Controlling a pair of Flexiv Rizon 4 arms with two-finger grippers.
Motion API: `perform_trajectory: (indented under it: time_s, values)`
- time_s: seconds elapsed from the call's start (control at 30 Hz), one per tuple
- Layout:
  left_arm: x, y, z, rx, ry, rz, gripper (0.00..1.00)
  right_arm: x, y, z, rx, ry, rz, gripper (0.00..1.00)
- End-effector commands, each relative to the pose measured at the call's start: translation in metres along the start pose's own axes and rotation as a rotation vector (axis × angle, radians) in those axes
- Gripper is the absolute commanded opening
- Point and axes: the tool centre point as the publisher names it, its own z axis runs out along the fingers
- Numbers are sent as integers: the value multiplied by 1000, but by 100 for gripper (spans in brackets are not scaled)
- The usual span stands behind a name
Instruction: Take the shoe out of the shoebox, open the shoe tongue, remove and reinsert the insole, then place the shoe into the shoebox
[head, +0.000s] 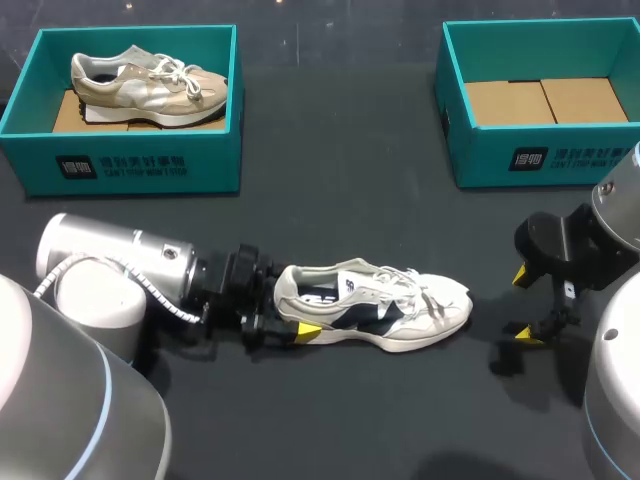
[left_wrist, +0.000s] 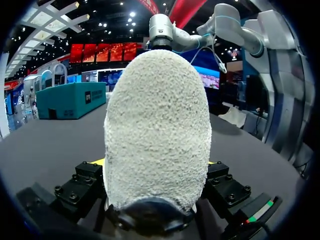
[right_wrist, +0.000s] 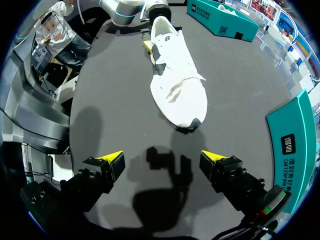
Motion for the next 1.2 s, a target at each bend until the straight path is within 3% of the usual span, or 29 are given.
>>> perform_trajectory:
  time_s: [0.03,0.83,1.03,1.2]
  values:
    - [-2,2,1,-11,6,-2,0,2,-1,-1,0,-4,-1,100]
    - [-2,2,1,-11,6,-2,0,2,-1,-1,0,-4,-1,100]
    - [-2,2,1,-11,6,-2,0,-3,26,1,18,11,255,100]
    - [-2,2,1,-11,6,-2,0,14,66,-11,96,-81,450,100]
